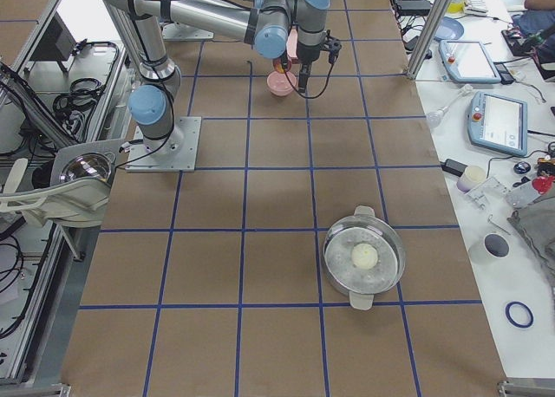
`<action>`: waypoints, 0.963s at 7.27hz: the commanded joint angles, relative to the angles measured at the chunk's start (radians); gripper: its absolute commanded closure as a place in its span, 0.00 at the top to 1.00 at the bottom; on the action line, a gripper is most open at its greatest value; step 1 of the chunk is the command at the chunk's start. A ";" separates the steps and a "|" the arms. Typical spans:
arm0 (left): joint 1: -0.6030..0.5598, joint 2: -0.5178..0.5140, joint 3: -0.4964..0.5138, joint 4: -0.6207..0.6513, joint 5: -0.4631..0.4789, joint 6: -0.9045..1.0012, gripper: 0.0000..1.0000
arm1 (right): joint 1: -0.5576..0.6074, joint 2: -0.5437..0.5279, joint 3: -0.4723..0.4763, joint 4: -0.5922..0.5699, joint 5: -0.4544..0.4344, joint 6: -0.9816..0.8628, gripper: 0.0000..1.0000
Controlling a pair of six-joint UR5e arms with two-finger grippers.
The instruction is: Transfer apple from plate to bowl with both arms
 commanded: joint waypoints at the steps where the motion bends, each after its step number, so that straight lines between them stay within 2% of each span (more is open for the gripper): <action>1: -0.013 -0.049 0.021 0.012 0.006 -0.004 0.08 | 0.004 -0.051 -0.046 0.026 0.009 0.004 1.00; 2: -0.035 -0.062 0.024 0.013 0.008 -0.049 0.10 | 0.028 -0.065 -0.046 0.055 0.007 0.004 1.00; 3: -0.048 -0.063 0.024 0.013 0.006 -0.058 0.18 | 0.065 -0.065 -0.050 0.067 -0.007 0.007 1.00; 5: -0.046 -0.072 0.017 0.012 0.010 -0.046 0.87 | 0.082 -0.073 -0.054 0.074 -0.045 0.006 1.00; 6: -0.046 -0.063 0.018 0.015 0.008 -0.029 1.00 | 0.083 -0.085 -0.063 0.103 -0.043 0.007 1.00; 7: -0.039 -0.036 0.012 0.016 0.010 -0.009 1.00 | 0.083 -0.087 -0.104 0.161 -0.036 0.006 1.00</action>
